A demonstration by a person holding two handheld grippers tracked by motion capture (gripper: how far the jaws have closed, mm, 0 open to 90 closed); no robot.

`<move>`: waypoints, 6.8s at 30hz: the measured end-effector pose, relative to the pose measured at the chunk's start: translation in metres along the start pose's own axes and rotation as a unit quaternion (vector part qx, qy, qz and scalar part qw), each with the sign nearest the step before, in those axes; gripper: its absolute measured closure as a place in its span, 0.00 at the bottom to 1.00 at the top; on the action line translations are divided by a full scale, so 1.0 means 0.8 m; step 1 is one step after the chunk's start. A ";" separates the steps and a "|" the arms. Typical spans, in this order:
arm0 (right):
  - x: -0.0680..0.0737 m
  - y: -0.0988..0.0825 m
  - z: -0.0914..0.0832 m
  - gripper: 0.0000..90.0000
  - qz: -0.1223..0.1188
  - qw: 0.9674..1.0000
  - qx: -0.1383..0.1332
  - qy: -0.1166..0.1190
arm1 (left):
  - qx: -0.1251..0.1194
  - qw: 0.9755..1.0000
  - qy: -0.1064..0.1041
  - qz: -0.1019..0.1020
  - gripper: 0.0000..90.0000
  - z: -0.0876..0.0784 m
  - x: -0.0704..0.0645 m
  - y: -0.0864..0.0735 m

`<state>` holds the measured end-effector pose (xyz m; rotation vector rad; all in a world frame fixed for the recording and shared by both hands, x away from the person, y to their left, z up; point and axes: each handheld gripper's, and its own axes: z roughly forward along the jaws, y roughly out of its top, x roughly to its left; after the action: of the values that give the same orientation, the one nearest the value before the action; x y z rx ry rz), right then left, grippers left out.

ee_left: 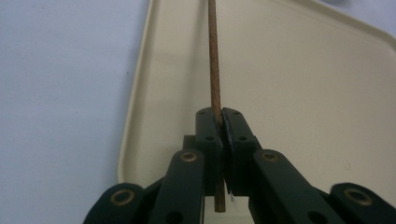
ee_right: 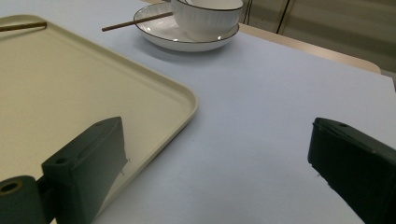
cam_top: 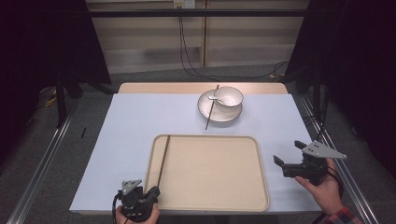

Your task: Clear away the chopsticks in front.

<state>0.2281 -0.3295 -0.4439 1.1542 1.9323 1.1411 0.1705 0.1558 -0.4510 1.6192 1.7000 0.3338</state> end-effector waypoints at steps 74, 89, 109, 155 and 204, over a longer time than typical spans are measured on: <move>-0.003 0.000 -0.002 0.05 -0.004 1.000 -0.002 -0.001 | -0.045 0.982 -0.094 0.159 0.27 0.179 -0.105 0.168; -0.006 0.000 -0.002 0.05 0.000 1.000 0.000 0.000 | -0.007 0.973 -0.096 0.209 0.48 0.243 -0.144 0.187; -0.008 -0.001 -0.001 0.05 0.008 1.000 -0.001 -0.002 | 0.023 0.976 -0.092 0.195 0.92 0.277 -0.156 0.190; -0.004 0.000 0.000 0.05 -0.002 1.000 -0.001 0.000 | -0.028 0.993 -0.057 0.100 0.96 0.084 -0.053 0.091; -0.003 0.000 -0.001 0.05 -0.003 1.000 0.003 0.001 | 0.008 0.989 -0.097 0.111 0.96 0.009 -0.033 0.020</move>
<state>0.2286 -0.3323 -0.4435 1.1506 1.9406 1.1343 0.1850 0.1312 -0.4365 1.7968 1.3838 0.2605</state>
